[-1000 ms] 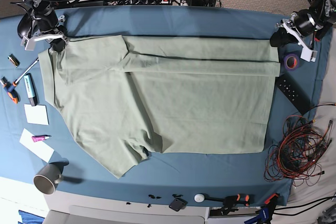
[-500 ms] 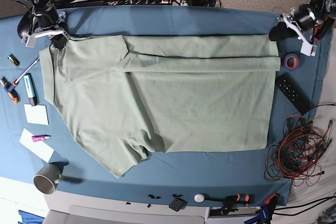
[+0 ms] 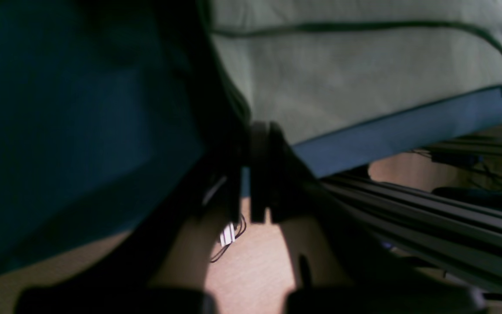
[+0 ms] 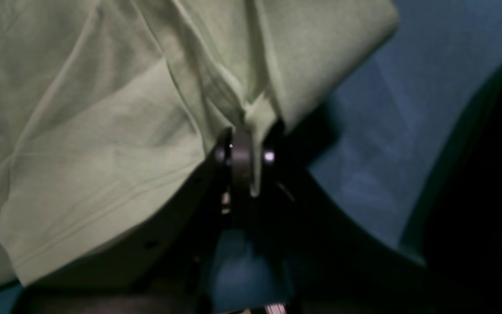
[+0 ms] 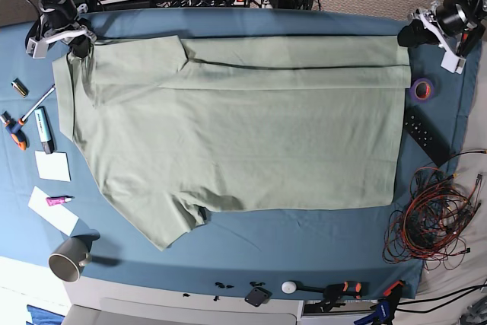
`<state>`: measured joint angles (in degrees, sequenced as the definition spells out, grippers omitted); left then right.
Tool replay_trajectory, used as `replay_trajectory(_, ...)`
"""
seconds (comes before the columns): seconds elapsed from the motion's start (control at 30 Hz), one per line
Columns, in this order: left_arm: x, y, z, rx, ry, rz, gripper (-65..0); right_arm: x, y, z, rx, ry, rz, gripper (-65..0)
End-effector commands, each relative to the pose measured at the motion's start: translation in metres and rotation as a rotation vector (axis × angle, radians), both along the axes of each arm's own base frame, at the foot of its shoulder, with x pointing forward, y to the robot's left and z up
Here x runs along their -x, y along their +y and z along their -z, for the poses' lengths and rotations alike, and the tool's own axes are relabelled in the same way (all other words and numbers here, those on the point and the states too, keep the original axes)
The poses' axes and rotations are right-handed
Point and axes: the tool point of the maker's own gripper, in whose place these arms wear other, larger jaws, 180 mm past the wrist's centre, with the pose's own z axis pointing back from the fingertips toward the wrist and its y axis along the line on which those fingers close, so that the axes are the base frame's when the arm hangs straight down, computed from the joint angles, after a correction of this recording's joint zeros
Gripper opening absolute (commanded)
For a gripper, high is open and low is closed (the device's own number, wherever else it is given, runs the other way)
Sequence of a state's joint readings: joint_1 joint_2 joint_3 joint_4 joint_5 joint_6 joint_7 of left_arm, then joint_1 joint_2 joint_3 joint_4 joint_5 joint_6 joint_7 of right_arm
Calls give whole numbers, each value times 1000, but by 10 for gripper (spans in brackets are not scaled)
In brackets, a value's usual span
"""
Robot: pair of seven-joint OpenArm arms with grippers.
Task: Fold the T-shirt properly
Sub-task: 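Pull the folded edge outward with both grippers to smooth the shirt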
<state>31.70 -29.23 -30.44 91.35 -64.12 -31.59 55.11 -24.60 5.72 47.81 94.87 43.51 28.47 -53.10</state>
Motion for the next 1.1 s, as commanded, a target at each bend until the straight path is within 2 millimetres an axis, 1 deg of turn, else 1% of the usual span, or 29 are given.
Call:
replay_trajectory(0.0,4,6,-2,-25,13,17,-650,7,-6,-1,28,29,-8,-650)
replay_trajectory(0.13,14,5,0,-16,35,14,-650,16,-5,1,23,48,-8,-650)
replay_trajectory(0.23,17,5,1,-13,43,13,-650,21,-5,3,24,63,-8,-650)
replay_trajectory(0.63,20,6,3,-24,55,20,-650,40,-4,9,15,107,-8,-650)
replay_trajectory(1.07,22,10,7,-49,77,10,-650,50,-4,12,11,133,-9,-650)
